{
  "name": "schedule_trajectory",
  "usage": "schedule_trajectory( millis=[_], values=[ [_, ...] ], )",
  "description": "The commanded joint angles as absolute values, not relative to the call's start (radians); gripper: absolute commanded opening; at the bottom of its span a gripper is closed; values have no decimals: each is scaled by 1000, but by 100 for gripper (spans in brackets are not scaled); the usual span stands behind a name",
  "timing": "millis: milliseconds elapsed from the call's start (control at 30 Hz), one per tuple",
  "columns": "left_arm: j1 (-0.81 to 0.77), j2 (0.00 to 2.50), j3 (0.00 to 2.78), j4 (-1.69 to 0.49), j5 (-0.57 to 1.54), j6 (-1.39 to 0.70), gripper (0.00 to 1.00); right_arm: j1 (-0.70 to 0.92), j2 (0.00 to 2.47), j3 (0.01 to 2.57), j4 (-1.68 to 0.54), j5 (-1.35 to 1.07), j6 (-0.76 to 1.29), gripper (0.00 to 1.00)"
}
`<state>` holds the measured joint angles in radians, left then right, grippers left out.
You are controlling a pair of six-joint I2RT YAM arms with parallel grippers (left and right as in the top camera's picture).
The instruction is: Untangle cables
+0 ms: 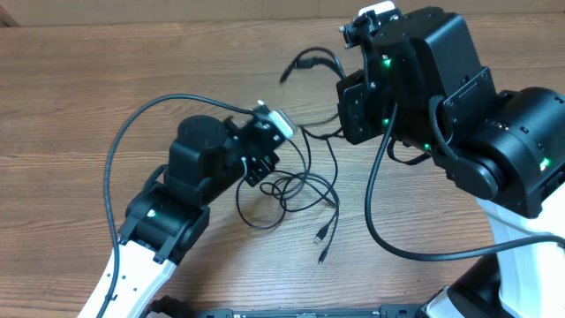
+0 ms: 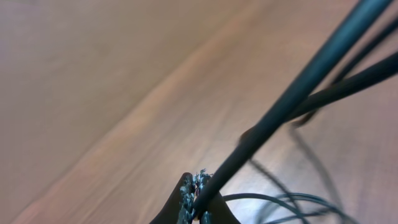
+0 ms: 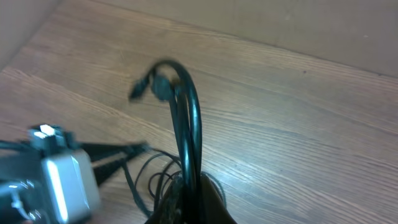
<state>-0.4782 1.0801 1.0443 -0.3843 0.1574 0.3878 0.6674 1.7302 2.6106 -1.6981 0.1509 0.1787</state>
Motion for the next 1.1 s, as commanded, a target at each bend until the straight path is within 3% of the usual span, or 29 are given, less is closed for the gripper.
schedule_trajectory(
  millis=[0, 167, 200, 267, 300, 600, 800, 900, 1067],
  values=[
    [-477, 1025, 1063, -382, -89, 332, 4, 665, 1717, 2619, -1694, 202, 176, 4],
    [-477, 1007, 1063, -383, -88, 332, 4, 665, 1717, 2619, -1694, 202, 176, 7],
    [-477, 1007, 1063, -384, -88, 331, 4, 665, 1717, 2619, -1694, 202, 176, 17],
    [-477, 1007, 1063, -385, -88, 326, 4, 665, 1717, 2619, -1694, 202, 176, 75],
    [-477, 1007, 1063, -385, -86, 321, 4, 665, 1717, 2619, -1694, 202, 176, 100],
    [-477, 979, 1086, -362, -86, 313, 4, 665, 1718, 2579, -1694, 229, 176, 100],
    [-477, 861, 1259, -427, -286, 310, 4, 580, 1718, 2376, -1692, 512, 330, 100],
    [-477, 828, 1361, -447, -442, 318, 4, 469, 1718, 2330, -1674, 374, 344, 100],
    [-477, 826, 1511, -484, -481, 318, 4, 357, 1718, 2307, -1657, 132, 296, 100]
  ],
)
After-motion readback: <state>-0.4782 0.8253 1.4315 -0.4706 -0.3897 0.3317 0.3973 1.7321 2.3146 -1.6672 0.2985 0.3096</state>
